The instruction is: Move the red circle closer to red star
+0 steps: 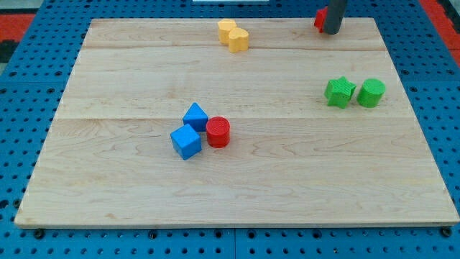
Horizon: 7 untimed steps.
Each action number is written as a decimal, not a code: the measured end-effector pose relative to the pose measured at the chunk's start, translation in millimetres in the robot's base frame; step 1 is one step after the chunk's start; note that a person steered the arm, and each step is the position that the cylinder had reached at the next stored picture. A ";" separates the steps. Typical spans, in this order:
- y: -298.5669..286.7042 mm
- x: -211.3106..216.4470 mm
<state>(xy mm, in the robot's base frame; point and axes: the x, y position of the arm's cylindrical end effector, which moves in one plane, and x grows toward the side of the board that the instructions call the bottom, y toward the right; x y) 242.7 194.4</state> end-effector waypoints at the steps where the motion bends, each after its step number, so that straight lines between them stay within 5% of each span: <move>1: -76.0 38.0; 3: -123.3 243.1; 4: -200.1 294.8; 6: -213.2 216.9; 7: -244.3 222.0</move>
<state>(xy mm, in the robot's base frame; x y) 464.7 -50.0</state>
